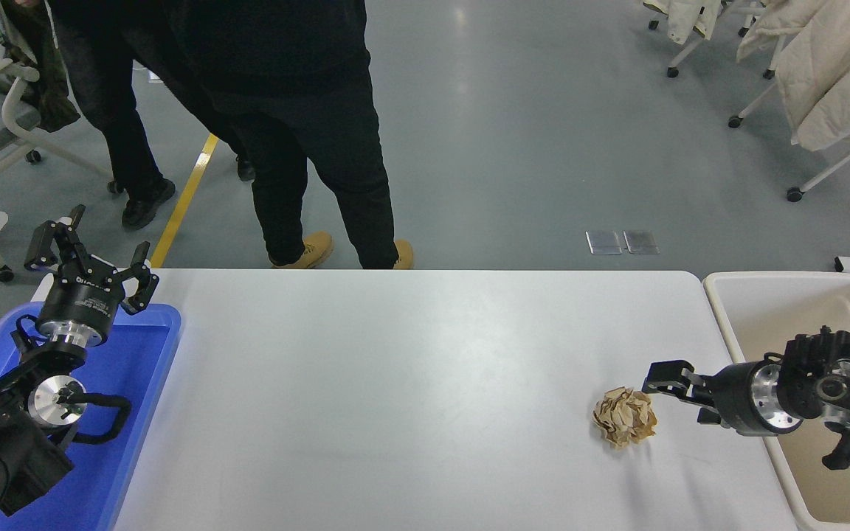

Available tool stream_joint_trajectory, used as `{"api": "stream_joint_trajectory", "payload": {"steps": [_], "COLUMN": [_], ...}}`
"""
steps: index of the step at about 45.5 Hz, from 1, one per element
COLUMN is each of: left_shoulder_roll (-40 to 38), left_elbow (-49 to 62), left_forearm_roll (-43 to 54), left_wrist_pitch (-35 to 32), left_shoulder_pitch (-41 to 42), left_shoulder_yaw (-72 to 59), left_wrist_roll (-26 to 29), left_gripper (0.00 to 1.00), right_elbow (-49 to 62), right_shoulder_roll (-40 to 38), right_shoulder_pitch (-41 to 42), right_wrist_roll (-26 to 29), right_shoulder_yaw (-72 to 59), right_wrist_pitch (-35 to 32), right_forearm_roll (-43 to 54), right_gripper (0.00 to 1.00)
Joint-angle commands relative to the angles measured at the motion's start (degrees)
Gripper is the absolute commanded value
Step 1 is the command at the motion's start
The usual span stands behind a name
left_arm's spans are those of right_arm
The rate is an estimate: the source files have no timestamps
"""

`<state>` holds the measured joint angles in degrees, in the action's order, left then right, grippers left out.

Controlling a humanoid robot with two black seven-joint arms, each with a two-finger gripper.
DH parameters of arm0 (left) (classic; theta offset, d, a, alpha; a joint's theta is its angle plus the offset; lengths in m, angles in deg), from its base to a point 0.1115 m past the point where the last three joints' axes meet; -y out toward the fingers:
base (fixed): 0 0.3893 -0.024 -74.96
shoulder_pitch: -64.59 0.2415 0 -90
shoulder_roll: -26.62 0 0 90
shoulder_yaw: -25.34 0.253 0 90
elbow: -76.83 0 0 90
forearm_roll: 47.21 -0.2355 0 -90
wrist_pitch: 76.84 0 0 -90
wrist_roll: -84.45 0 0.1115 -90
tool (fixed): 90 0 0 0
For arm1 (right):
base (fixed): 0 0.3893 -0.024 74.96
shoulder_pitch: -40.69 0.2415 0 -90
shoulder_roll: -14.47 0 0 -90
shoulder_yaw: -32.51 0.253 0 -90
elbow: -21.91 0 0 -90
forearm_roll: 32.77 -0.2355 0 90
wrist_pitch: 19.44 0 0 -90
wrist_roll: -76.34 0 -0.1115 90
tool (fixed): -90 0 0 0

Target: Clean the table surface

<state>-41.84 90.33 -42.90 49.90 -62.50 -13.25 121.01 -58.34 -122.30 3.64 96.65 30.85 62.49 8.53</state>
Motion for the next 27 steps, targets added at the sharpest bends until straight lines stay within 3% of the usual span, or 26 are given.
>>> {"api": "stream_joint_trajectory", "payload": {"steps": [1,27], "left_shoulder_roll": [0.0,0.0], "left_elbow": [0.0,0.0], "left_forearm_roll": [0.0,0.0], "left_wrist_pitch": [0.0,0.0], "left_shoulder_pitch": [0.0,0.0], "left_shoulder_yaw": [0.0,0.0], "left_wrist_roll": [0.0,0.0], "left_gripper": [1.00,1.00], "right_elbow": [4.1,12.0], "right_shoulder_roll": [5.6,10.9], "right_shoulder_pitch": [-0.3,-0.3], "right_wrist_roll": [3.2,3.1], "right_shoulder_yaw": [-0.4,-0.4], "right_wrist_pitch": [0.3,0.2], "right_forearm_roll": [-1.7,-3.6], "right_gripper": [0.91,0.91]}}
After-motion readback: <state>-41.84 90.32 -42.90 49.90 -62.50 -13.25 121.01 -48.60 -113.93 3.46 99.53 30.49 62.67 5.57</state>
